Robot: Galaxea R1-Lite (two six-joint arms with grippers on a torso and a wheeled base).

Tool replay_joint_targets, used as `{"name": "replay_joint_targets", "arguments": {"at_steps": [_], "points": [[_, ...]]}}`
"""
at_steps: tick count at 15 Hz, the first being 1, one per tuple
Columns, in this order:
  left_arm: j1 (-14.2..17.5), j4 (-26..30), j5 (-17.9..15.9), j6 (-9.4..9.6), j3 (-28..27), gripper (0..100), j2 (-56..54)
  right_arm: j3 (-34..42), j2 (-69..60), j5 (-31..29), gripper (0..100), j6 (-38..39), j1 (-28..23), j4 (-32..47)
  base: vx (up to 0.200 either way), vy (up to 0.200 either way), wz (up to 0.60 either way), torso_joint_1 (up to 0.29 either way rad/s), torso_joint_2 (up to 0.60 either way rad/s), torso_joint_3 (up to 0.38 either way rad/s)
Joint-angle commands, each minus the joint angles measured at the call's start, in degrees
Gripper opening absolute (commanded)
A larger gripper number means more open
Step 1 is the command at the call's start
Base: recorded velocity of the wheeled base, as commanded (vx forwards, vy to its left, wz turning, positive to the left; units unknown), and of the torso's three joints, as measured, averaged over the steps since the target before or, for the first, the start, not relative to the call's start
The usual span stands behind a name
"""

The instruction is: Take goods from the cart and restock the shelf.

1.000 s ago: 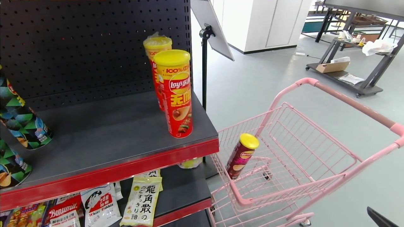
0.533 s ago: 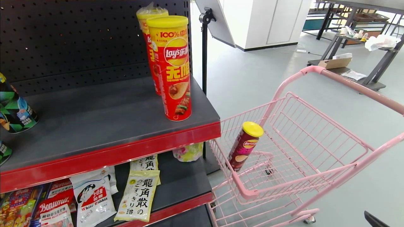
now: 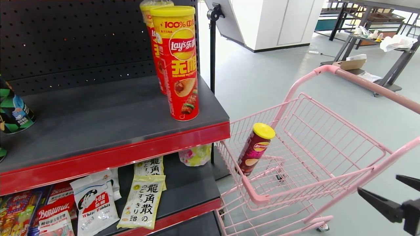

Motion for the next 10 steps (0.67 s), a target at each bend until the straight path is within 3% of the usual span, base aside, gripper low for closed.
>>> {"name": "replay_joint_targets", "arguments": {"at_steps": [1, 4, 10], "points": [[-0.01, -0.13, 0.04, -0.07, -0.27, 100, 1.62, -6.48, 17.12, 7.16, 100, 3.39, 2.24, -4.14, 0.0, 0.0, 0.0, 0.0, 0.0, 0.0], [-0.01, -0.22, 0.04, 0.01, -0.71, 100, 2.93, -8.06, 24.67, 9.27, 100, 3.91, 3.2, -6.07, 0.0, 0.0, 0.0, 0.0, 0.0, 0.0], [-0.01, -0.13, 0.48, 0.01, -0.8, 100, 4.43, -10.08, 44.36, 12.17, 100, 4.0, 6.63, -24.26, 0.0, 0.0, 0.0, 0.0, 0.0, 0.0]]}}
